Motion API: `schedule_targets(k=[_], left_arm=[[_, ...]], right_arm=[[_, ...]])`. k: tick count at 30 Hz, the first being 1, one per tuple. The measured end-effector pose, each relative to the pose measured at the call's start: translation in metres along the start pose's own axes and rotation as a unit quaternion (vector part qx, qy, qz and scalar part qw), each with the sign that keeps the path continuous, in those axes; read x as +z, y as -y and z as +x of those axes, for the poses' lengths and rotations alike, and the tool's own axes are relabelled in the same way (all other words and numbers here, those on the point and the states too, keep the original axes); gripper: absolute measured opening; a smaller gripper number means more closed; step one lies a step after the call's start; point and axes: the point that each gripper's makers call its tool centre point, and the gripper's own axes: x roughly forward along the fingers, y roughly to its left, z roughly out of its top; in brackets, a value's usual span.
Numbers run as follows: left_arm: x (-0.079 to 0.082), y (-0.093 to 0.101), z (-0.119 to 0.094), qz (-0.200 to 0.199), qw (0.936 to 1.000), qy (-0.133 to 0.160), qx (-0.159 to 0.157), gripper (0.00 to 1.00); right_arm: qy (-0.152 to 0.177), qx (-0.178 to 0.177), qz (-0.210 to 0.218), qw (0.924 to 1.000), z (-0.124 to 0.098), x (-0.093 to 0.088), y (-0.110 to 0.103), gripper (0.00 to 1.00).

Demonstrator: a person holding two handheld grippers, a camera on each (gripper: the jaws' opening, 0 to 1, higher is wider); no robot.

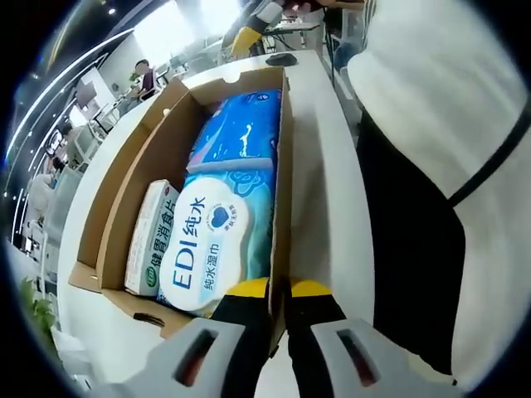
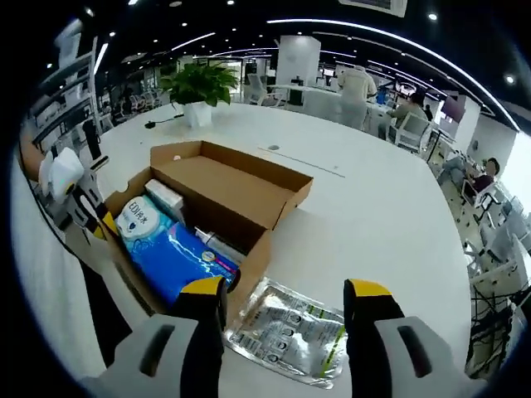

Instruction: Operate the shoe box by opening the lid, removing the specified soft item, and placing it in the target area until the item is outside and the box remains undamaged.

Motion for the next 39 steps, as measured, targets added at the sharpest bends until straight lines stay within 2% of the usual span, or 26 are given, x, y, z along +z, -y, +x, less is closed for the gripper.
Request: schedule_targets(k=[3,7,8,9,12,20,25,31,32,35,39], left_arm=[[0.0,-0.001,-0.001,-0.001,1.0,0.003,0.001,0.06],[0.0,-0.003,-0.004,-0.027,0.9995,0.017,-0.002,0.06],[0.0,-0.003,-0.005,-0.023,0.9995,0.02,-0.004,0.06],[0.001,-0.002,-0.004,-0.015,0.9996,0.022,-0.004,0.05],[0.001,0.0,-0.004,-0.006,0.9998,0.018,-0.01,0.04],[0.003,0.0,-0.005,-0.012,0.9992,-0.003,-0.039,0.02],[0.003,0.0,-0.005,-0.03,0.9982,0.014,-0.05,0.01],[0.003,0.001,-0.005,-0.012,0.9989,0.021,-0.039,0.01],[0.002,0.001,-0.005,-0.018,0.9988,0.024,-0.04,0.01],[0.003,0.003,-0.005,-0.001,0.9989,0.028,-0.036,0.0],[0.003,0.002,-0.005,-0.003,0.9991,0.03,-0.032,0.01]], right_arm=[[0.0,0.005,-0.012,0.9999,0.002,0.002,-0.007,0.57],[0.014,0.022,-0.029,0.9992,0.005,0.008,-0.014,0.57],[0.03,0.029,-0.046,0.9981,0.007,0.014,-0.017,0.56],[0.03,0.036,-0.05,0.9977,0.006,0.016,-0.026,0.56],[0.022,0.05,-0.066,0.9963,0.009,0.018,-0.032,0.56],[0.02,0.075,-0.08,0.9938,0.012,0.025,-0.044,0.56],[0.045,0.099,-0.066,0.9918,0.011,0.042,-0.066,0.55],[0.014,0.137,-0.11,0.9844,0.018,0.033,-0.082,0.54],[-0.008,0.155,-0.12,0.9807,0.02,0.026,-0.086,0.54],[-0.025,0.172,-0.154,0.9726,0.024,0.022,-0.09,0.57],[-0.032,0.197,-0.164,0.966,0.024,0.024,-0.099,0.57]])
